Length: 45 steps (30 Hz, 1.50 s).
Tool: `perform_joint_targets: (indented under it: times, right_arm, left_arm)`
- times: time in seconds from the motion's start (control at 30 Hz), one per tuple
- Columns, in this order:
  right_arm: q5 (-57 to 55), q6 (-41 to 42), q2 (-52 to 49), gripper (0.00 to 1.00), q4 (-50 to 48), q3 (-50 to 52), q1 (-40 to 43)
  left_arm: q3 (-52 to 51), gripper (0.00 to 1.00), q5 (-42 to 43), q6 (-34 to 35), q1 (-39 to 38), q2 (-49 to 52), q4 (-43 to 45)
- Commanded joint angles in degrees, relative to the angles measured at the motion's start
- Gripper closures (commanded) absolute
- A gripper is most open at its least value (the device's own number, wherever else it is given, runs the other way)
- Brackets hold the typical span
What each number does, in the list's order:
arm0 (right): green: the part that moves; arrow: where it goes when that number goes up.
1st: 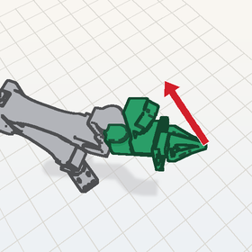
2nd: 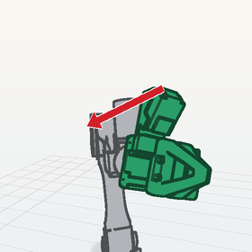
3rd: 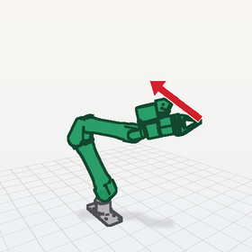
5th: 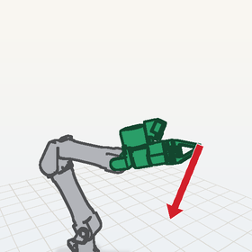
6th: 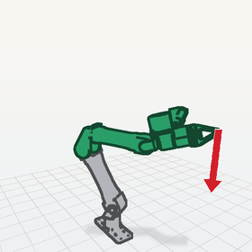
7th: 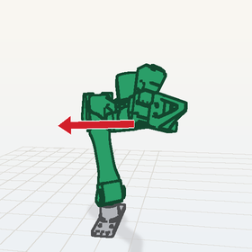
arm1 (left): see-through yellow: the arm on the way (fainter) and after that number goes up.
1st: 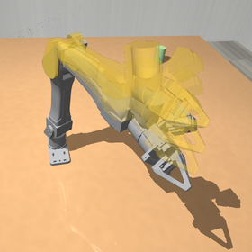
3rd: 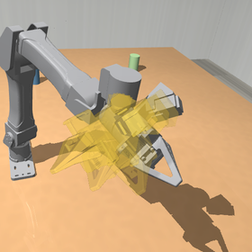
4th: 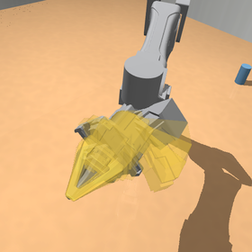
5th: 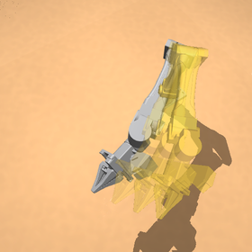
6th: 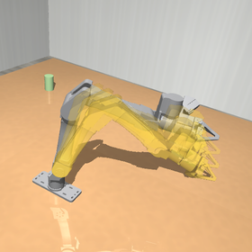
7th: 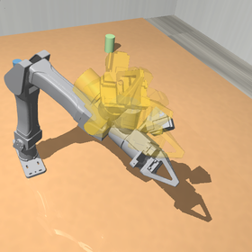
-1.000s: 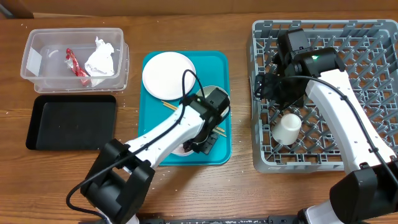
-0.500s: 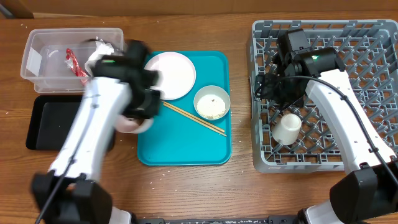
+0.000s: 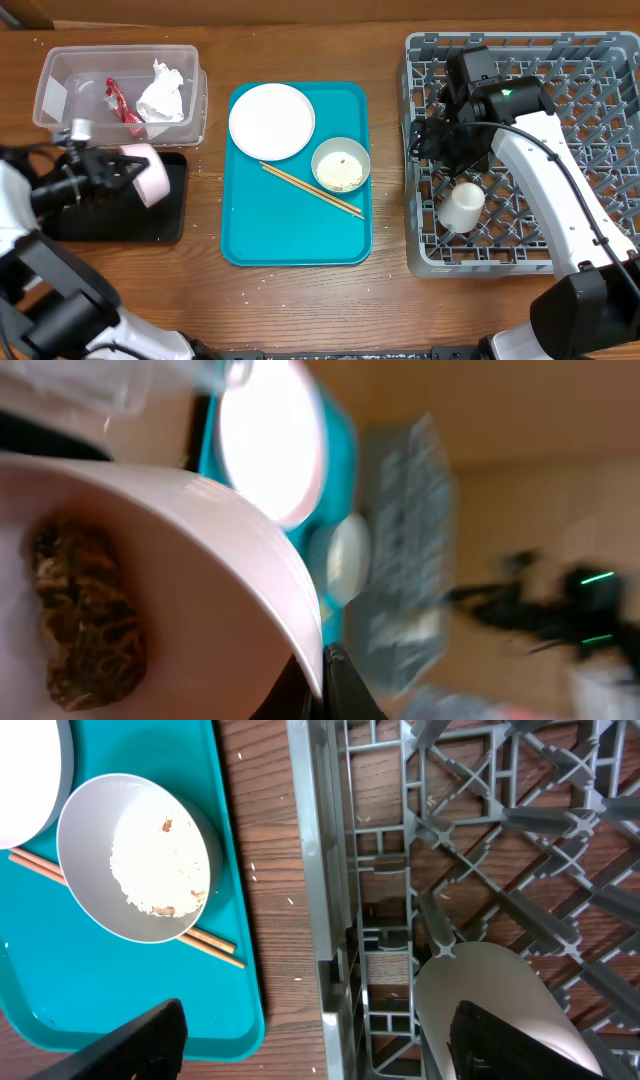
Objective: Sort waste into correct bins and load items into the dishwasher
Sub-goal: 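Tip the scraps bowl over the black tray with left gripper, then set the emptied pink bowl back on the teal tray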
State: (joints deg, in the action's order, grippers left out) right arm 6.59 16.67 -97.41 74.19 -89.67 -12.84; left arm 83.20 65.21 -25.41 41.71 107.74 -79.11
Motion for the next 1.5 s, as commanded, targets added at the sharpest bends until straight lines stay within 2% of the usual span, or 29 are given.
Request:
perform_joint_targets:
  times: [0.0, 0.1, 0.3, 0.53, 0.6, 0.67, 0.77, 0.87, 0.93, 0.97, 1.0, 1.07, 1.13, 1.3, 1.47]
  right_arm:
    - [-0.5, -0.2, -0.1, 0.14, -0.1, -0.3, 0.1]
    - [-0.5, -0.2, -0.1, 0.14, -0.1, -0.3, 0.1]
    - [-0.5, -0.2, -0.1, 0.14, -0.1, -0.3, 0.1]
    - [-0.5, -0.4, -0.1, 0.12, -0.1, -0.3, 0.1]
    - [-0.5, -0.4, -0.1, 0.12, -0.1, -0.3, 0.1]
    - [-0.5, -0.4, -0.1, 0.12, -0.1, -0.3, 0.1]
    - [-0.5, -0.4, -0.1, 0.12, -0.2, -0.3, 0.1]
    - [-0.5, -0.4, -0.1, 0.11, -0.3, -0.3, 0.1]
    - [-0.5, -0.5, -0.1, 0.11, -0.3, -0.3, 0.1]
    - [-0.5, -0.7, -0.1, 0.11, -0.3, -0.3, 0.1]
    - [-0.5, -0.7, -0.1, 0.11, -0.4, -0.3, 0.1]
    - [-0.5, -0.7, -0.1, 0.11, -0.5, -0.3, 0.1]
    - [-0.5, -0.7, -0.1, 0.10, -0.7, -0.3, 0.1]
    - [-0.5, -0.7, -0.1, 0.10, -0.8, -0.3, 0.1]
    - [-0.5, -0.9, -0.1, 0.10, -0.8, -0.3, 0.1]
  left_arm:
    - [-0.7, 0.96, 21.2, -4.3, 3.6, 5.9, -0.3]
    - [-0.7, 0.96, 25.4, -2.1, 5.4, 9.9, -0.3]
    - [-0.6, 0.96, 25.5, 4.5, 6.6, 13.9, 1.6]
    - [2.9, 0.96, 25.5, 4.7, 6.5, 12.5, -1.4]
    - [5.4, 0.96, 25.4, 2.3, 6.4, 11.6, -4.5]
    - [8.4, 0.96, 23.7, -5.0, 5.4, 9.5, -10.0]
    - [13.3, 0.96, 15.0, -14.4, 1.6, 5.4, -17.6]
    - [15.5, 0.96, 5.4, -14.3, -5.7, 0.0, -17.1]
    - [15.5, 0.96, -0.7, -10.5, -12.6, -3.2, -14.6]
    - [15.5, 0.96, -5.2, -6.3, -16.5, -4.3, -12.4]
    - [15.5, 0.96, -14.6, 1.9, -22.8, -5.3, -8.5]
    - [15.4, 0.96, -30.9, 13.9, -31.9, -5.4, -4.2]
    - [15.0, 0.96, -44.0, 23.1, -40.9, -4.6, -1.6]
    - [11.5, 0.96, -53.8, 30.5, -56.5, -2.4, 3.7]
    - [5.7, 0.96, -58.1, 34.9, -62.4, -1.1, 5.8]
